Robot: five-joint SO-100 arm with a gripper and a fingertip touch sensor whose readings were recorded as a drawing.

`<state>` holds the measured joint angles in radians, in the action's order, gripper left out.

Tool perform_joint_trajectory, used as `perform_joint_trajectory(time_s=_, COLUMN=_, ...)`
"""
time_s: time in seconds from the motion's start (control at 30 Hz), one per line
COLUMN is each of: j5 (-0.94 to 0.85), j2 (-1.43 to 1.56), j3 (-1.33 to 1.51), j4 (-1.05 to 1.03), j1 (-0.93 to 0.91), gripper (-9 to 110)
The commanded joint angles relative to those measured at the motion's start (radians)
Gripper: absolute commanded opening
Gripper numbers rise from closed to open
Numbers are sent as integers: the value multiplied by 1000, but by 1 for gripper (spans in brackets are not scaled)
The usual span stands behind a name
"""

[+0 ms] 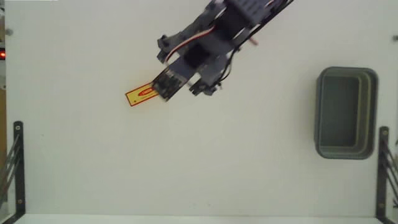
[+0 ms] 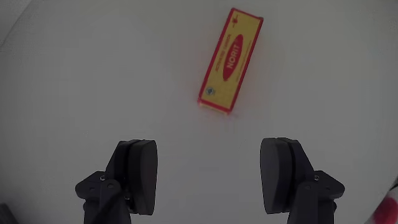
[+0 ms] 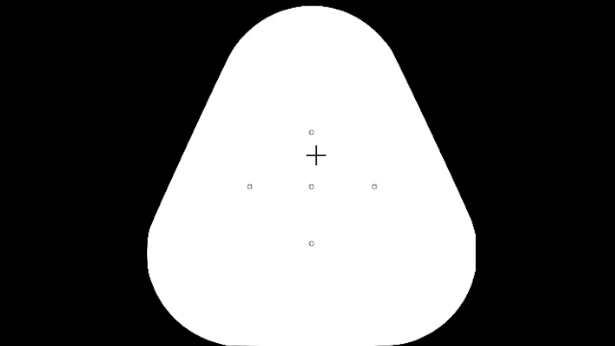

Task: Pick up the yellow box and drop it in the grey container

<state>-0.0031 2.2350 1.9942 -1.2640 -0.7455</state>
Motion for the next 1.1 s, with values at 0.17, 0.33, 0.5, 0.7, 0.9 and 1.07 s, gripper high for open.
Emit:
perform_joint_trajectory(time_s=0.17, j5=3, j2=-80, j3=-80, j4=74, j1=-10, gripper=110)
perform_joint_trajectory(time_s=0.33, j5=3, j2=-150, j3=-111, j4=112, j1=-10, gripper=110)
perform_joint_trajectory(time_s=0.5, j5=3, j2=-215, j3=-145, j4=144, j1=-10, gripper=110)
perform_joint_trajectory(time_s=0.7, j5=3, j2=-288, j3=-188, j4=174, j1=-10, gripper=110)
perform_joint_trajectory(time_s=0.9, j5=3, j2=-345, j3=-225, j4=194, j1=-10, gripper=110)
perform_joint_trajectory(time_s=1.07, j5=3, j2=-400, j3=-264, j4=210, j1=-10, gripper=110)
